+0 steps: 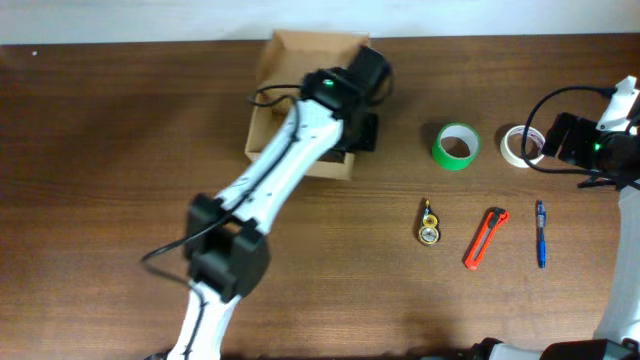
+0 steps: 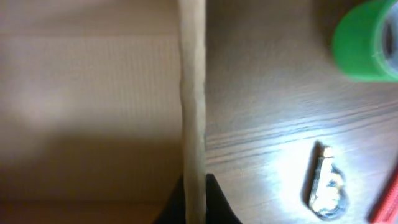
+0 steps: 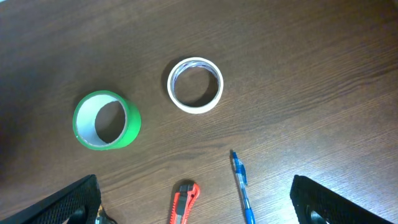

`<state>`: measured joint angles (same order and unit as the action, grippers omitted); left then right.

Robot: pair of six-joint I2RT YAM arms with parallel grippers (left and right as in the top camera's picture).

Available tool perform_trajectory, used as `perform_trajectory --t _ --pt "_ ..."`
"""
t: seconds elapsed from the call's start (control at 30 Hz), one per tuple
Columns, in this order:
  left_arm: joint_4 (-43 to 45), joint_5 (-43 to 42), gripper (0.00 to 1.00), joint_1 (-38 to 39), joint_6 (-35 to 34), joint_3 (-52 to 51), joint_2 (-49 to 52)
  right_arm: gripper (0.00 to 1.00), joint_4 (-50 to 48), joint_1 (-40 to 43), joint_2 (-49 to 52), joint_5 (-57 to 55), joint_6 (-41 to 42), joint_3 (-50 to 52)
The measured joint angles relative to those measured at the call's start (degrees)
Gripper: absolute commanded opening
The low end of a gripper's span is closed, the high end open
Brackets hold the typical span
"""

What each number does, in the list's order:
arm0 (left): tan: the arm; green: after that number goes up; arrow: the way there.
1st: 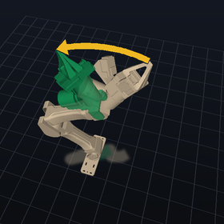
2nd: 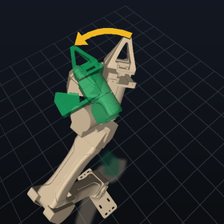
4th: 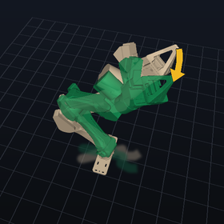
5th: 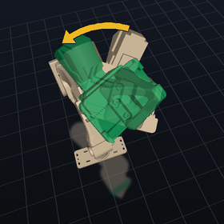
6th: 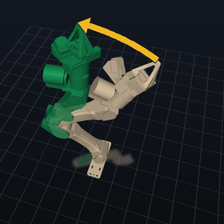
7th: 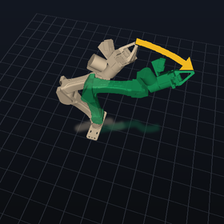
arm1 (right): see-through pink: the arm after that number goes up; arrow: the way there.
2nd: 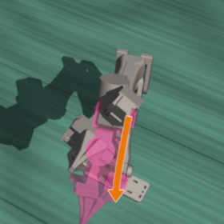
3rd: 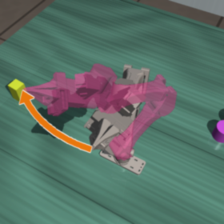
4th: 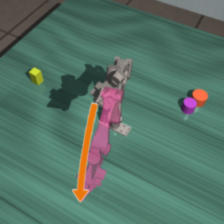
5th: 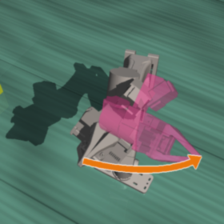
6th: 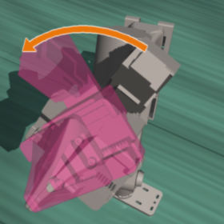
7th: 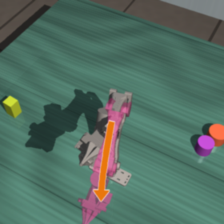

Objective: Pack container
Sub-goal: 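Drag the cardboard box rightward toward the center with the left gripper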

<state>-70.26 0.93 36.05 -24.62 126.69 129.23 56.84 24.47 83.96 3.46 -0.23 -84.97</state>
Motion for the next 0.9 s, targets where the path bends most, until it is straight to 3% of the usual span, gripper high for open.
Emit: perform_trajectory --t 0.27,0.9 --pt "-3.7 5.9 0.01 0.9 -1.2 15.4 10.6 0.99 0.0 0.0 0.0 0.0 0.0 0.0" --pt "-2.7 7.0 0.02 7.2 -8.6 16.6 14.0 0.99 0.0 0.0 0.0 0.2 0.3 0.0"
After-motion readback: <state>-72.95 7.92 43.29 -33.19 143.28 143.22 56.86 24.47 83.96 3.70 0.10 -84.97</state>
